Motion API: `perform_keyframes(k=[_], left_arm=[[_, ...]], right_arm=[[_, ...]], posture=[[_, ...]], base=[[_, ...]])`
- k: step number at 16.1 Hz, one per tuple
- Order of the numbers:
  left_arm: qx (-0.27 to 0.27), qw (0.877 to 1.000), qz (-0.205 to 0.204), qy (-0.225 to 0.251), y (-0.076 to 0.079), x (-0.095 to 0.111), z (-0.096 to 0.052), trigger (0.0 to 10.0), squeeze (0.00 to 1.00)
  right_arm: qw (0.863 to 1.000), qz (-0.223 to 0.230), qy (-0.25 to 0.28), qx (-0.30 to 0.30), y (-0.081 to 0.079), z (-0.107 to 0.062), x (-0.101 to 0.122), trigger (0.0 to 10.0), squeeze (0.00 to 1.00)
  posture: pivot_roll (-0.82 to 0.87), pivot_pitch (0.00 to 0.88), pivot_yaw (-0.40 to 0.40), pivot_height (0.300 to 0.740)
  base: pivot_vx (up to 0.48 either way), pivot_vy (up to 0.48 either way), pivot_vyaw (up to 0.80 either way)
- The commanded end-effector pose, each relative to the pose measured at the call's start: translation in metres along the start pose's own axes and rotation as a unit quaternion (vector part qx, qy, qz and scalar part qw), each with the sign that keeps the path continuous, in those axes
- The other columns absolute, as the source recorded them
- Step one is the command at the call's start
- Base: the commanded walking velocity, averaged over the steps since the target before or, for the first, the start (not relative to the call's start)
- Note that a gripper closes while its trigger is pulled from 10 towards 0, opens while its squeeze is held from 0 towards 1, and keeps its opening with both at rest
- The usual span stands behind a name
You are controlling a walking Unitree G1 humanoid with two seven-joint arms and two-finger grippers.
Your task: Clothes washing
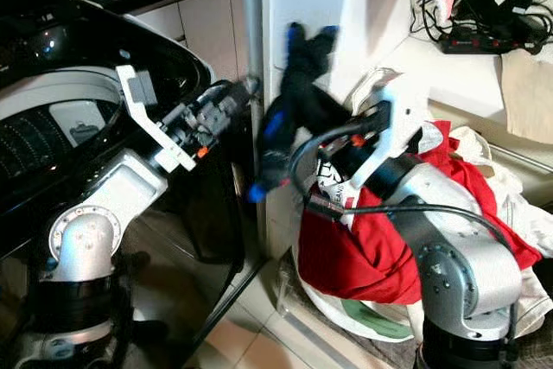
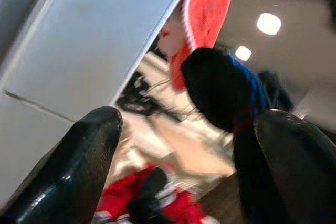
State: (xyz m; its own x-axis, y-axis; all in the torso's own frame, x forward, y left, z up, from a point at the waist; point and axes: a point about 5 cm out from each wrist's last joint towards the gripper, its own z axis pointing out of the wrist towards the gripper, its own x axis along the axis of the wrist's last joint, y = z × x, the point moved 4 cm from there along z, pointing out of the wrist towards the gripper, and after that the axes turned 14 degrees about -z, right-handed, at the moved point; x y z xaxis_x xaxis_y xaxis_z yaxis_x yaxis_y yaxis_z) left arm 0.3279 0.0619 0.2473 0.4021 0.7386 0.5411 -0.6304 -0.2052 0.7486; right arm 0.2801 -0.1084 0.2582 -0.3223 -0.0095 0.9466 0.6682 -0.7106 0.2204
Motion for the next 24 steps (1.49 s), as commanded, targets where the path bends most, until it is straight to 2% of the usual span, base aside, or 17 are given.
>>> perform_keyframes(k=[1,2,3,4,5,6,7,8,10,11,12,13,14,16,21,24], left_arm=[[0.011,0.999,-0.047,0.005,0.0,0.004,0.005,10.0,1.0],[0.015,0.998,-0.065,0.013,-0.001,0.007,0.005,10.0,1.0],[0.011,0.994,-0.102,0.032,0.0,0.013,0.006,10.0,1.0],[-0.006,0.992,-0.118,0.032,0.006,0.016,0.005,10.0,0.6],[-0.026,0.994,-0.108,0.011,0.014,0.013,0.005,10.0,0.0],[-0.033,0.995,-0.09,-0.037,0.02,-0.001,0.004,10.0,0.0],[-0.016,0.994,-0.076,-0.073,0.017,-0.013,0.003,10.0,0.0],[0.01,0.992,-0.087,-0.093,0.012,-0.019,0.003,10.0,0.0],[0.033,0.99,-0.075,-0.114,0.006,-0.024,0.003,10.0,0.0],[0.056,0.989,-0.047,-0.132,-0.001,-0.028,0.001,10.0,0.0],[0.066,0.988,-0.045,-0.135,-0.005,-0.029,0.0,10.0,0.0],[0.071,0.988,-0.043,-0.133,-0.006,-0.028,0.0,0.0,0.0],[0.074,0.988,-0.04,-0.132,-0.007,-0.027,-0.001,0.0,0.0],[0.088,0.988,-0.005,-0.123,-0.013,-0.022,-0.004,0.0,0.0],[0.071,0.991,-0.031,-0.11,-0.009,-0.018,-0.005,0.0,0.0],[0.072,0.991,-0.019,-0.113,-0.009,-0.018,-0.005,0.0,0.0]], right_arm=[[0.999,0.0,0.007,0.04,-0.013,0.001,-0.001,0.0,0.0],[0.999,-0.001,0.005,0.051,-0.016,0.0,-0.002,0.0,0.0],[0.998,-0.001,0.002,0.067,-0.022,0.0,-0.004,0.0,0.0],[0.996,-0.007,-0.011,0.085,-0.028,-0.002,-0.009,0.0,0.0],[0.995,-0.015,-0.019,0.092,-0.03,-0.003,-0.011,0.0,0.0],[0.994,-0.024,-0.024,0.099,-0.031,-0.003,-0.013,0.0,0.0],[0.993,-0.036,-0.03,0.105,-0.032,-0.003,-0.014,0.0,0.0],[0.993,-0.042,-0.033,0.11,-0.033,-0.003,-0.015,0.0,0.0],[0.992,-0.047,-0.037,0.113,-0.034,-0.004,-0.016,0.0,0.0],[0.991,-0.053,-0.043,0.115,-0.035,-0.005,-0.018,0.0,0.0],[0.991,-0.057,-0.046,0.114,-0.034,-0.005,-0.019,0.0,0.0],[0.991,-0.059,-0.048,0.113,-0.034,-0.005,-0.02,0.0,0.0],[0.991,-0.059,-0.049,0.113,-0.034,-0.006,-0.021,0.0,0.0],[0.991,-0.062,-0.055,0.107,-0.033,-0.007,-0.024,0.0,0.0],[0.991,-0.061,-0.059,0.103,-0.034,-0.008,-0.027,0.0,0.0],[0.991,-0.06,-0.061,0.098,-0.033,-0.007,-0.029,0.0,0.0]], posture=[[-0.07,0.0,0.012,0.74],[-0.06,0.0,0.012,0.74],[-0.06,0.0,0.012,0.74],[-0.06,0.0,0.017,0.74],[-0.06,0.0,0.017,0.74],[-0.06,0.0,0.017,0.74],[-0.06,0.0,0.018,0.74],[-0.06,0.0,0.019,0.74],[-0.06,0.0,0.021,0.74],[-0.06,0.0,0.022,0.74],[-0.07,0.0,0.025,0.74],[-0.07,0.0,0.025,0.74],[-0.07,0.0,0.025,0.74],[-0.07,0.0,0.029,0.74],[-0.07,0.0,0.035,0.74],[-0.06,0.0,0.032,0.74]], base=[[0.0,0.0,0.0],[0.0,0.0,0.0],[0.0,0.0,0.0],[0.0,0.0,0.0],[0.0,0.0,0.0],[0.0,0.0,0.0],[0.0,0.0,0.0],[0.0,0.0,0.0],[0.0,0.0,0.0],[0.0,0.0,0.0],[0.0,0.0,0.0],[0.0,0.0,0.0],[0.0,0.0,0.0],[0.0,0.0,0.0],[0.0,0.0,0.0],[0.0,0.0,0.0]])
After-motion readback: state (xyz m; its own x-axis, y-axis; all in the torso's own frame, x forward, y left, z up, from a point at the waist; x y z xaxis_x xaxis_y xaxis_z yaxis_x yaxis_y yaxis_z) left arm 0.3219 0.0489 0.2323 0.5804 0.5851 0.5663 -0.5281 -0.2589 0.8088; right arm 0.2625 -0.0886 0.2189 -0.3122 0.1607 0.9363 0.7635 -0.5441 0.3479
